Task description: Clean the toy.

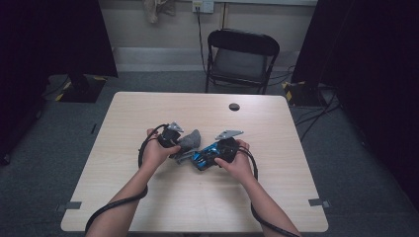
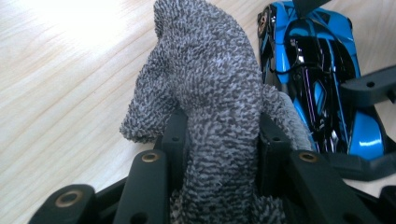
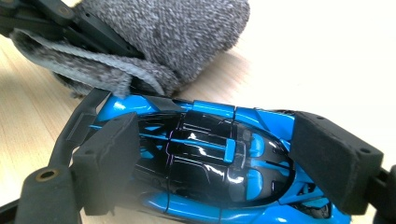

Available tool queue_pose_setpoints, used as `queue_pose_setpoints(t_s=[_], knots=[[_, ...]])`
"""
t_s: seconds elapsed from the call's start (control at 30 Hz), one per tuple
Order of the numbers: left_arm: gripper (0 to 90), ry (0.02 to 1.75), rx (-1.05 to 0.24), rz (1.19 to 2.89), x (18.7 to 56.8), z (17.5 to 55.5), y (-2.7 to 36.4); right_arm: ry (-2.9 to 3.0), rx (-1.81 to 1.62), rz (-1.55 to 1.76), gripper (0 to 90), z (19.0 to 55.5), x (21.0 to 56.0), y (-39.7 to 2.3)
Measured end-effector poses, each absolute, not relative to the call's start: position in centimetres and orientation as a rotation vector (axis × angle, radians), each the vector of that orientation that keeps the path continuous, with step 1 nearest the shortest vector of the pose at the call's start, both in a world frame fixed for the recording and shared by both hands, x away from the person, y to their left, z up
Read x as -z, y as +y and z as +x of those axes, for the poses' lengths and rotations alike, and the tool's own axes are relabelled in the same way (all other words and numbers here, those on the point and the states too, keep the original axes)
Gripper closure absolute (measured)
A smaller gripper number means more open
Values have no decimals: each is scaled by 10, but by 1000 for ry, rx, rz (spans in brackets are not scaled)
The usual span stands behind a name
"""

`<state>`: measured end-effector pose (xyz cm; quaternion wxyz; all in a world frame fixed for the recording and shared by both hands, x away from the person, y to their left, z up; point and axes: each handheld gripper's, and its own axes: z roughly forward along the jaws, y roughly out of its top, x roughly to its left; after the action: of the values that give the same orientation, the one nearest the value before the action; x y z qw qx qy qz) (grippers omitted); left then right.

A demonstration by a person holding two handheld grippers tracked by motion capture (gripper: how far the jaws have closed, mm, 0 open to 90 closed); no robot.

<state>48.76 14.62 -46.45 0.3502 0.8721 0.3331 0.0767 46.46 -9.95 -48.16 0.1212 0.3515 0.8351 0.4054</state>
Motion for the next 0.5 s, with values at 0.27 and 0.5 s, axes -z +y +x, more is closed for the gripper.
queue_pose_setpoints(t_s=[0.27,0.5], knots=[[633,894,-248,2187,452,501,147,2432,-1189,1027,156,464,482,-100],[629,883,-274,2167,448,518,121,2433,-1188,1031,156,464,482,-99]])
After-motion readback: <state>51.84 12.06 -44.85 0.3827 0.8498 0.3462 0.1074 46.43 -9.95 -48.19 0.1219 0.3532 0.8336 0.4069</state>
